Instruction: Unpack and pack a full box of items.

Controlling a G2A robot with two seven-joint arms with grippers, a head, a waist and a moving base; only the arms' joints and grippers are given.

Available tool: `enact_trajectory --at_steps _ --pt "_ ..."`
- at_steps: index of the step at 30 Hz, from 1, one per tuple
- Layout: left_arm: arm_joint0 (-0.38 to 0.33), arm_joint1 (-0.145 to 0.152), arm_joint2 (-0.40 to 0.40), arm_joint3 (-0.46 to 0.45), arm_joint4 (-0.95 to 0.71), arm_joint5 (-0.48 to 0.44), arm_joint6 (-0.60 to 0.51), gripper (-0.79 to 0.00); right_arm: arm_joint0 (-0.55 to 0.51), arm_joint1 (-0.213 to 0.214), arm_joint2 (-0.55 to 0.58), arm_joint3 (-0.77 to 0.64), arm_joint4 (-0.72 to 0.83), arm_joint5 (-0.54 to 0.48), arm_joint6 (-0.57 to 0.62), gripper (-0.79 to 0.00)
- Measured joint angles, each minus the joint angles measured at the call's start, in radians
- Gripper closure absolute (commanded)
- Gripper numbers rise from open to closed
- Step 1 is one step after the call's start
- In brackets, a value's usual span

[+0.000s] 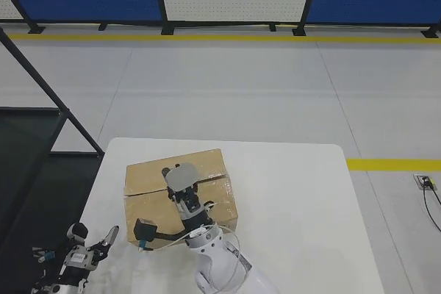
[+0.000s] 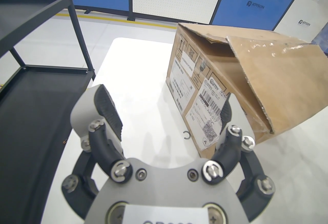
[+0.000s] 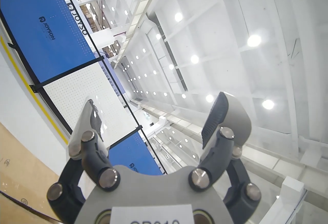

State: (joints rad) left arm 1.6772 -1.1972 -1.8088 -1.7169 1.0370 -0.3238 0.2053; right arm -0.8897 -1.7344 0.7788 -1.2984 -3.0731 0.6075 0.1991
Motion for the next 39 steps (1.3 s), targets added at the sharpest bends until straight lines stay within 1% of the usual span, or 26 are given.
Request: enact_trajectory --at_steps 5,9,15,23,26,30,39 --pt "-0.005 0.000 -0.002 0.010 -0.010 -0.008 0.003 -0.785 0.046 0.002 -0.054 0.038 0.001 -0.024 0.028 -0.785" --pt "-0.009 0.000 -0.004 0.019 -0.016 -0.015 0.005 -0.785 0.103 0.006 -0.124 0.078 0.001 -0.060 0.095 -0.785" --pt "-0.013 0.000 -0.011 0.034 -0.028 -0.026 0.010 -0.785 0.174 0.008 -0.235 0.122 0.001 -0.087 0.195 -0.785" --pt "-0.008 -0.001 -0.021 0.045 -0.041 -0.035 0.022 -0.785 0.220 0.003 -0.323 0.158 0.001 -0.114 0.281 -0.785" --pt "-0.005 -0.001 -0.025 0.050 -0.045 -0.039 0.030 -0.785 0.234 -0.006 -0.346 0.173 0.001 -0.121 0.325 -0.785" --pt "-0.002 -0.002 -0.027 0.060 -0.052 -0.042 0.037 -0.785 0.241 -0.028 -0.364 0.197 0.001 -0.129 0.388 -0.785" --pt "0.001 -0.003 -0.035 0.085 -0.069 -0.057 0.053 -0.785 0.275 -0.089 -0.409 0.289 0.001 -0.136 0.442 -0.785"
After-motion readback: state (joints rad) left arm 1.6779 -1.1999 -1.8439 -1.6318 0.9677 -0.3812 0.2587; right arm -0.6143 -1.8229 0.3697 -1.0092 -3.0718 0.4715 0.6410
